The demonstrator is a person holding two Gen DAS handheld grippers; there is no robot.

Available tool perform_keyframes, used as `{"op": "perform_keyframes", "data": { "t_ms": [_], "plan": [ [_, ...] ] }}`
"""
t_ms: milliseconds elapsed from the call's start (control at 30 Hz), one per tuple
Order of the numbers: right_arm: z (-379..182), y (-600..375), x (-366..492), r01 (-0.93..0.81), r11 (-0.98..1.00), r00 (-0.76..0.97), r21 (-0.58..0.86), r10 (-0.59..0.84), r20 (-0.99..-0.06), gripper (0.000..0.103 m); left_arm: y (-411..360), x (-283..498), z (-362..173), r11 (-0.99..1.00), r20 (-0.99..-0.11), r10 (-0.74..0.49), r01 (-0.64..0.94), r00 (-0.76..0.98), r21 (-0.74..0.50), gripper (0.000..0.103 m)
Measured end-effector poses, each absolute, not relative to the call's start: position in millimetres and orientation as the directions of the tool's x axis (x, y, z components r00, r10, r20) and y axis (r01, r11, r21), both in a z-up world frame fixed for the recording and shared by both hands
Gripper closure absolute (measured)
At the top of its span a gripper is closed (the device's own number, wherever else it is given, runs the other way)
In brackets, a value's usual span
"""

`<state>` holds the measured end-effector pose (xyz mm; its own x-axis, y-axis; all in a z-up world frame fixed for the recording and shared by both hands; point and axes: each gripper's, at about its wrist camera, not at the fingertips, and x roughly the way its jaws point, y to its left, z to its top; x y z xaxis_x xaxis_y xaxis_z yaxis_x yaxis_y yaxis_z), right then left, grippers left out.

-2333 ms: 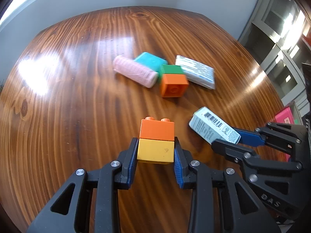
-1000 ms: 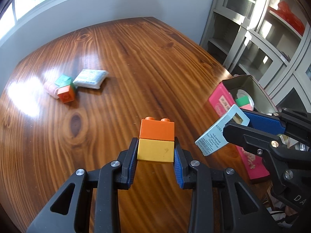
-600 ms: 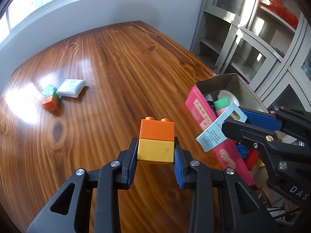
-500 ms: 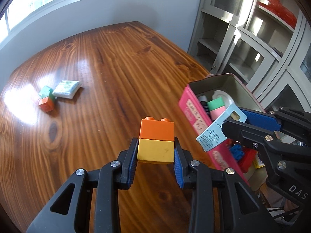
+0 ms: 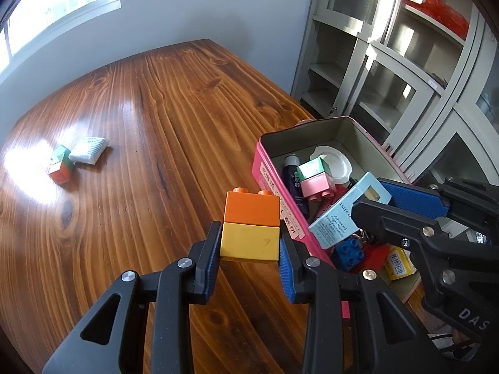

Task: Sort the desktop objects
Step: 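Lift the orange-yellow brick and pale blue box and carry them over the tin box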

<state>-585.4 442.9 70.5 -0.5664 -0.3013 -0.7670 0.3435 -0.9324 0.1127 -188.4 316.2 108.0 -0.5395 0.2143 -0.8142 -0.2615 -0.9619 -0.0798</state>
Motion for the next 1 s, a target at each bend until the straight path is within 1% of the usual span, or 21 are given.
{"op": "perform_keyframes", "data": {
  "t_ms": [500, 767, 1000],
  "plan": [
    [51.6, 482.1, -584.6, 0.249, -0.962, -0.543, 0.111, -0.233, -0.807, 0.077, 347.4, -186.1, 105.5, -0.952, -0.823, 0.223, -0.3, -0.522, -0.068, 0.067],
    [44.1, 489.3, -588.0, 0.22, -0.966, -0.512, 0.135, -0.232, -0.827, 0.075, 355.6, -184.1, 106.4, -0.947, -0.821, 0.23, -0.314, -0.522, -0.066, 0.067],
    [47.2, 489.9, -586.4, 0.228, -0.964, -0.522, 0.138, -0.24, -0.819, 0.075, 358.3, -183.8, 110.4, -0.949, -0.815, 0.228, -0.31, -0.533, -0.063, 0.067]
  ]
}}
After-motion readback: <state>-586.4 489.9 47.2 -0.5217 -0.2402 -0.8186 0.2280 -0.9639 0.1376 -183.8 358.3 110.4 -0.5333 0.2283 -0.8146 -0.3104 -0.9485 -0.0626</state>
